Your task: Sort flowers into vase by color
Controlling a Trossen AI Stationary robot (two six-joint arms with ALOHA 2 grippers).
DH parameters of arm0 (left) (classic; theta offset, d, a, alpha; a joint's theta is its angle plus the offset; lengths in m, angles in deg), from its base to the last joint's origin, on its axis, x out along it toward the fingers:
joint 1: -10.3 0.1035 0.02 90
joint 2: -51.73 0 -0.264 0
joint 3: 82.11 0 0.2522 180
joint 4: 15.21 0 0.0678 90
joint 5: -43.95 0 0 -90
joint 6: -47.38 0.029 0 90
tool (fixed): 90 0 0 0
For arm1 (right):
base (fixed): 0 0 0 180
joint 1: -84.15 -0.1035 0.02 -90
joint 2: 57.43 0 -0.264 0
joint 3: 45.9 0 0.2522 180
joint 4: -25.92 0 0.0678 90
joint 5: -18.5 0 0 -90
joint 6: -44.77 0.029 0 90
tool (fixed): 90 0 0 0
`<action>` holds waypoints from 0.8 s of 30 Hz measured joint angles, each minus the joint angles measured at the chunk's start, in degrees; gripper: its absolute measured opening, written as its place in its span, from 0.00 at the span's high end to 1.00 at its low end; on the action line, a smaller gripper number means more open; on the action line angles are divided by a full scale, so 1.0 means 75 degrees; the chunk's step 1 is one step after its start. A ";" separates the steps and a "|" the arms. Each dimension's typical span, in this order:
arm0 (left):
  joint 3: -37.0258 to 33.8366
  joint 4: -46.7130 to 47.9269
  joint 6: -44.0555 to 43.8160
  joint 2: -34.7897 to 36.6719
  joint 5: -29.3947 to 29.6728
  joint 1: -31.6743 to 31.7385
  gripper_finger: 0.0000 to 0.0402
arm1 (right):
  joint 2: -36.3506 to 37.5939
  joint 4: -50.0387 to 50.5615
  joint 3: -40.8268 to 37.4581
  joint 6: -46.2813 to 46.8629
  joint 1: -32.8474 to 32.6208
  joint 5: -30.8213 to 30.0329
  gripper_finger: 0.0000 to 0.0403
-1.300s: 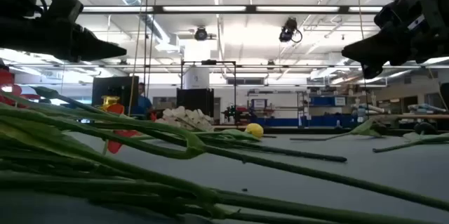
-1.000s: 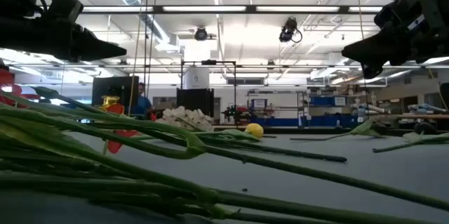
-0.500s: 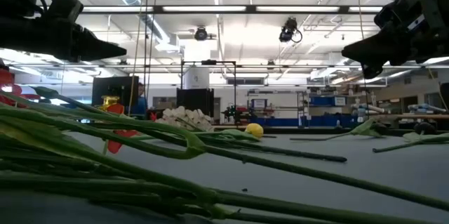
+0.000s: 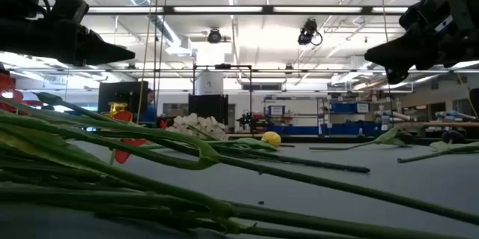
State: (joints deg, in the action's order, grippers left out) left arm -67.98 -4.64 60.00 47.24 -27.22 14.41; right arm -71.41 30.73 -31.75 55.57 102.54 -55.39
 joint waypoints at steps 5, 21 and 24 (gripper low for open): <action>0.0000 0.0001 0.0001 0.0000 0.0000 0.0000 0.92 | 0.0002 -0.0003 -0.0001 0.0000 0.0000 0.0001 0.86; -0.0001 -0.0001 0.0003 0.0000 0.0000 -0.0002 0.92 | 0.0000 -0.0001 0.0000 0.0000 0.0003 -0.0001 0.86; 0.0000 -0.0002 0.0160 0.0000 0.0000 0.0001 0.92 | 0.0000 0.0000 0.0002 0.0000 0.0000 -0.0001 0.86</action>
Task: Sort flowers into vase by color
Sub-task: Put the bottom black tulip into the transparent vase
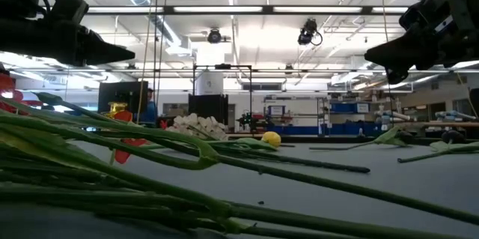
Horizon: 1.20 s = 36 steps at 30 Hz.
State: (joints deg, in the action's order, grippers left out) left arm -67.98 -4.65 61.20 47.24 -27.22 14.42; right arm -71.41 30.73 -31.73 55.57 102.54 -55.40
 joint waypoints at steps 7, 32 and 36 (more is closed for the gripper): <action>0.0001 0.0000 0.0102 0.0000 0.0002 -0.0001 0.92 | 0.0000 -0.0007 0.0000 -0.0051 0.0003 -0.0005 0.86; -0.0001 -0.0453 -0.5306 0.0000 -0.0079 -0.0002 0.92 | 0.0003 -0.4439 -0.0003 0.2676 0.0003 -0.3996 0.86; 0.0004 -0.0574 -0.5684 -0.0003 -0.0084 0.0000 0.92 | -0.0040 -0.4435 -0.0001 0.3707 0.0014 -0.4788 0.86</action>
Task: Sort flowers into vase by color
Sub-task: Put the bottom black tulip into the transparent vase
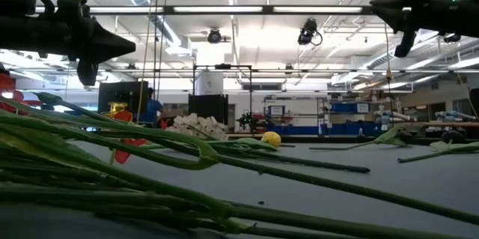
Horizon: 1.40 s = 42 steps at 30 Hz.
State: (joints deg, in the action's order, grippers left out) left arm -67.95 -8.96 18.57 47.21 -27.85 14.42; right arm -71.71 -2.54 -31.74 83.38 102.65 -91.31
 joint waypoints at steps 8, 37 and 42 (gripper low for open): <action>0.0412 0.0361 -0.0553 -0.0423 0.0058 0.0172 0.91 | -0.0615 0.2400 0.0378 0.1931 0.0001 0.0199 0.86; 0.1829 0.1997 -0.1750 -0.2822 -0.0269 0.0361 0.70 | -0.5652 1.0672 0.6236 0.3687 0.0664 0.2385 0.70; 0.2717 0.3353 -0.1605 -0.3477 -0.0560 0.0662 0.69 | -0.6388 1.2214 0.6948 0.4010 0.0382 0.2588 0.70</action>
State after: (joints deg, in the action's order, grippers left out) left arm -47.57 16.19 6.53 21.14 -32.05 19.38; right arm -119.63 89.07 20.37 113.45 105.51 -71.90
